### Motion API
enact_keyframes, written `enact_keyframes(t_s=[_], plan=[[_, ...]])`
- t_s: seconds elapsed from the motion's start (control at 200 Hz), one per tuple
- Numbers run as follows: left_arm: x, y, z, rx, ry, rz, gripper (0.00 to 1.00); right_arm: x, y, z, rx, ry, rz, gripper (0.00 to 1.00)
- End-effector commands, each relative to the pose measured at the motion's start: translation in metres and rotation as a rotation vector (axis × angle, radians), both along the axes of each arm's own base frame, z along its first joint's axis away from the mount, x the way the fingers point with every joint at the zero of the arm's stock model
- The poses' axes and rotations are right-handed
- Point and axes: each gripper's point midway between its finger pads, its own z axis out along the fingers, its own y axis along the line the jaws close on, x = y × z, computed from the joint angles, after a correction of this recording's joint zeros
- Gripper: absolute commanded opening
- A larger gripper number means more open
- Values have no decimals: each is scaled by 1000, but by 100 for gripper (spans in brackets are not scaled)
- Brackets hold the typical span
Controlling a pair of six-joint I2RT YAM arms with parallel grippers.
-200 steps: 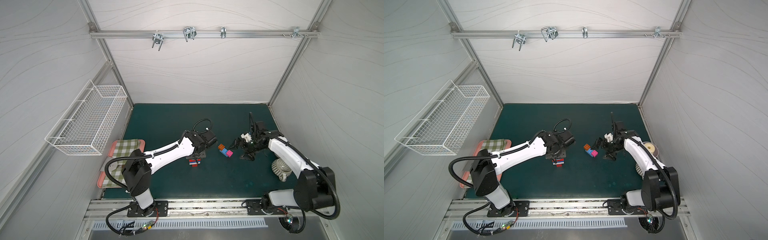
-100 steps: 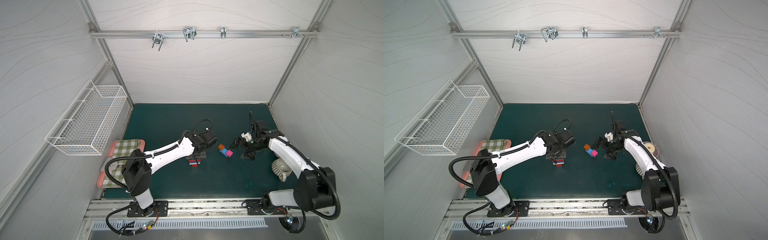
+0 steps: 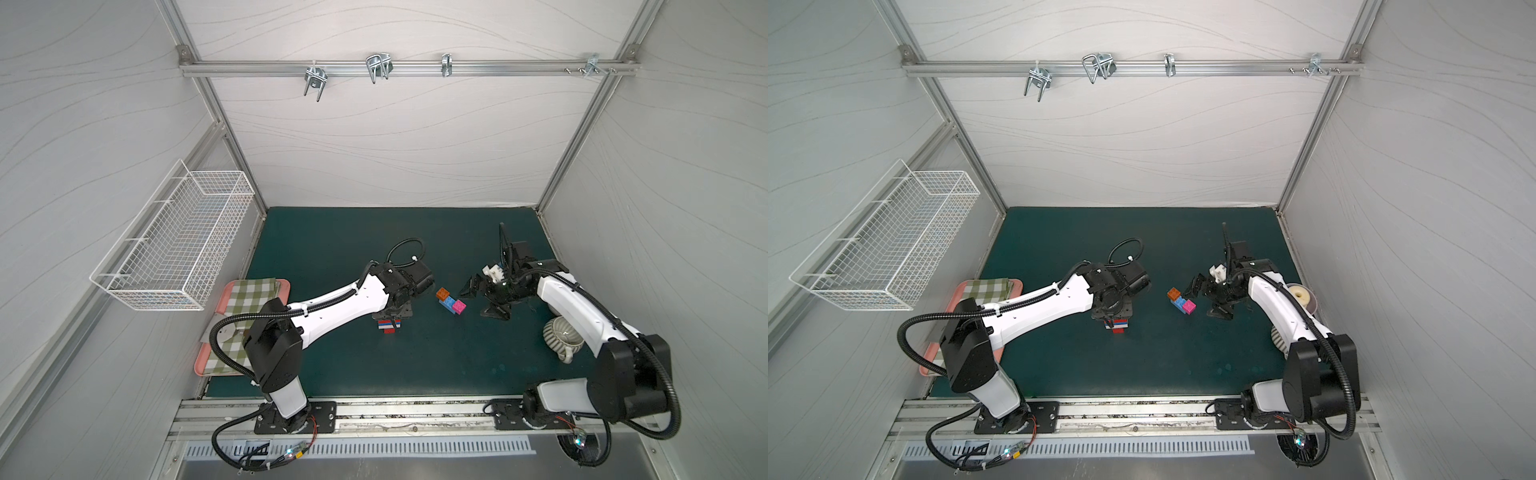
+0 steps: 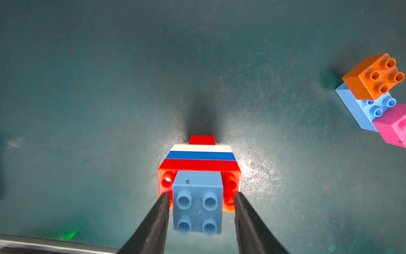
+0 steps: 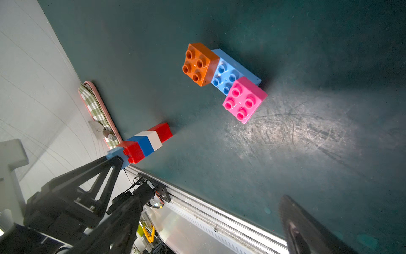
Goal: Assemble a carrot with lego
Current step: Assemble the lego brick with the lego brick, then pick up the lego brick from the center of the board.
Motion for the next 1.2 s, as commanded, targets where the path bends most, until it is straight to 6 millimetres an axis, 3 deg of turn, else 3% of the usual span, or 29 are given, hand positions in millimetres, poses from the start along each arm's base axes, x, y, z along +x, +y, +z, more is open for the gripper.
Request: enact_keyframes(t_s=[0.0, 0.19, 0.42, 0.535, 0.66, 0.88, 1.02, 1.196], plan=[[7, 3, 26, -11, -74, 5, 50, 3, -2, 8, -4, -11, -2, 99], [9, 6, 43, -21, -112, 9, 53, 11, 2, 5, -52, -56, 77, 99], [9, 17, 73, -37, -172, 4, 57, 43, 20, -12, -163, -132, 273, 99], [7, 33, 84, -22, -191, 15, 64, 60, 36, -23, -164, -165, 296, 99], [2, 59, 81, -17, -179, 54, 75, 73, 50, -35, -170, -205, 297, 99], [-4, 103, 70, -13, -158, 130, 85, 68, 59, -66, -144, -149, 295, 99], [-7, 112, 65, -20, -143, 148, 86, 61, 60, -80, -142, -115, 296, 99], [-9, 114, 60, -32, -140, 160, 88, 47, 67, -81, -131, -101, 317, 99]])
